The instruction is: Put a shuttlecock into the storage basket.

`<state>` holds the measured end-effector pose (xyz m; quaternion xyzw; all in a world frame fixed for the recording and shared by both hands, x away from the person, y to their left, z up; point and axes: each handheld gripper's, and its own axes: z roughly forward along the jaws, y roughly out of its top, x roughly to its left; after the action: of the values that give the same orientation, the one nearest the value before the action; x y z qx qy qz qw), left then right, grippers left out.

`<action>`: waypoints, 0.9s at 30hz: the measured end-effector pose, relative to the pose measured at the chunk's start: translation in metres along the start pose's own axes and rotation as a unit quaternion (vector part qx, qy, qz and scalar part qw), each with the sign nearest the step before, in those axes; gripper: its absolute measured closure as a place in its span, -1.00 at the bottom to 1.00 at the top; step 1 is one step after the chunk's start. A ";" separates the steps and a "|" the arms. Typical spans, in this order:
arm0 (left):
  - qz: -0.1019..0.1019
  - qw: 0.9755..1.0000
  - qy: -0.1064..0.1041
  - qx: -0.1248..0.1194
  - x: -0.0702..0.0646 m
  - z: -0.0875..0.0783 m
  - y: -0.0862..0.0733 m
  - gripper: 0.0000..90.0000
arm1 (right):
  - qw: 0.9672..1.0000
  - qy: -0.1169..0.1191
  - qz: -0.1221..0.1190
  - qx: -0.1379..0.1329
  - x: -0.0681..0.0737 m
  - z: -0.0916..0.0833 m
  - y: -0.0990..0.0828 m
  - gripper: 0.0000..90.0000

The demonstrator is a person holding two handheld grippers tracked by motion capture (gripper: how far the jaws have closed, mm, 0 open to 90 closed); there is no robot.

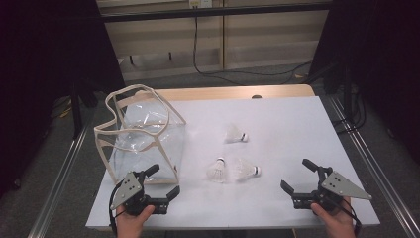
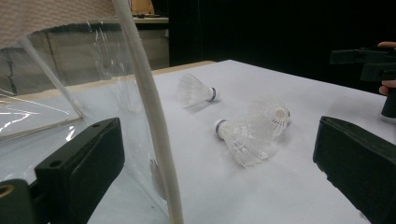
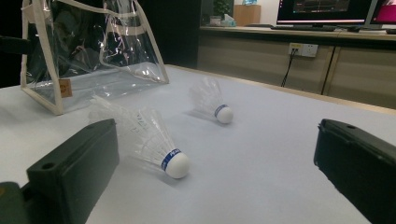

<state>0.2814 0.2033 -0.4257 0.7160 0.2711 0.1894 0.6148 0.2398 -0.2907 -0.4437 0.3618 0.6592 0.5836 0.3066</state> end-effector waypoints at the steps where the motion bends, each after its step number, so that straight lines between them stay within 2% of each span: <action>1: -0.001 1.000 -0.001 0.000 0.000 0.000 0.000 -0.95 | 1.000 0.000 0.000 0.001 0.000 0.000 0.000 -1.00; 14: -0.013 1.000 -0.028 0.002 -0.005 0.008 0.000 -0.95 | 1.000 0.000 0.000 0.000 0.000 0.001 0.000 -1.00; 21: -0.005 0.999 -0.041 0.009 -0.010 0.013 0.000 -0.94 | 1.000 0.002 0.000 -0.001 0.000 0.001 0.000 -1.00; 27: -0.010 0.998 -0.054 0.014 -0.013 0.017 0.000 -0.94 | 1.000 0.002 -0.001 -0.001 0.000 0.001 0.000 -1.00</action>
<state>0.2810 0.1822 -0.4281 0.7310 0.2474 0.1408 0.6202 0.2407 -0.2898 -0.4439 0.3598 0.6597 0.5845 0.3061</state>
